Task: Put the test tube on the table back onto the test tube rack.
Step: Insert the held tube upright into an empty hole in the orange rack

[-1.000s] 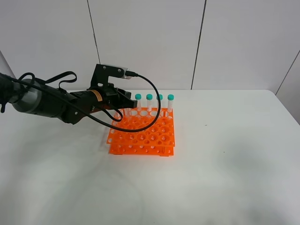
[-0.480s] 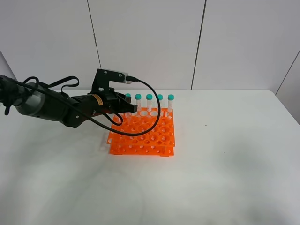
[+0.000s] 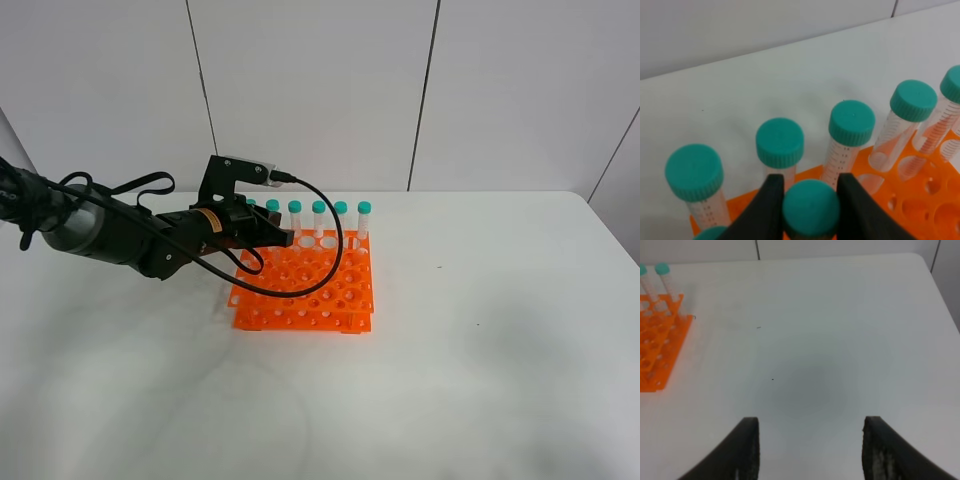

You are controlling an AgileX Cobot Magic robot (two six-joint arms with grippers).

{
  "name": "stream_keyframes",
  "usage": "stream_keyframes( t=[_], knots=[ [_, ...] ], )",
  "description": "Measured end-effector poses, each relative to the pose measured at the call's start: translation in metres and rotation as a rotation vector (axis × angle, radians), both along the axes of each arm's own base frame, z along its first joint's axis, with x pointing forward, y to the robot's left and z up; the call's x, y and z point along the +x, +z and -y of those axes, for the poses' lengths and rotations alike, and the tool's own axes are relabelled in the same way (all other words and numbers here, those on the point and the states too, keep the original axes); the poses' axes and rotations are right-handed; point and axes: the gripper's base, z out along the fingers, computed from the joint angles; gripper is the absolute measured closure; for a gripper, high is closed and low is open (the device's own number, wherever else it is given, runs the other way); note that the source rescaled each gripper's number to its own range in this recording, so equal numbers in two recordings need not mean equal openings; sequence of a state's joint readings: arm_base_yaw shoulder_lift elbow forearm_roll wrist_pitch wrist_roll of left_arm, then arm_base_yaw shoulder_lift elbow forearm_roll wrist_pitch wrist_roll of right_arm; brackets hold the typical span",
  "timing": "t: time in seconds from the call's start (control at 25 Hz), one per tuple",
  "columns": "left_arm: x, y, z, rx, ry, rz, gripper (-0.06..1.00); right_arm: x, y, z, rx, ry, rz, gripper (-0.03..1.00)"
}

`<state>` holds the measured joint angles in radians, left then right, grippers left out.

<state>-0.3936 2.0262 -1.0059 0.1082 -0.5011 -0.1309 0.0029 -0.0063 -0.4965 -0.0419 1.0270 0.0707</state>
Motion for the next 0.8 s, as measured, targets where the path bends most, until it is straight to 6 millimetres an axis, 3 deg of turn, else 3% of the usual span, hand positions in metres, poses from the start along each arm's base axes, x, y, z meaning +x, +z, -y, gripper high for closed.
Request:
stream_keyframes(
  t=[0.8],
  knots=[
    [-0.0012, -0.0008, 0.0015, 0.030, -0.036, 0.004, 0.94, 0.0000, 0.0000, 0.0000, 0.000, 0.000, 0.000, 0.38]
  ],
)
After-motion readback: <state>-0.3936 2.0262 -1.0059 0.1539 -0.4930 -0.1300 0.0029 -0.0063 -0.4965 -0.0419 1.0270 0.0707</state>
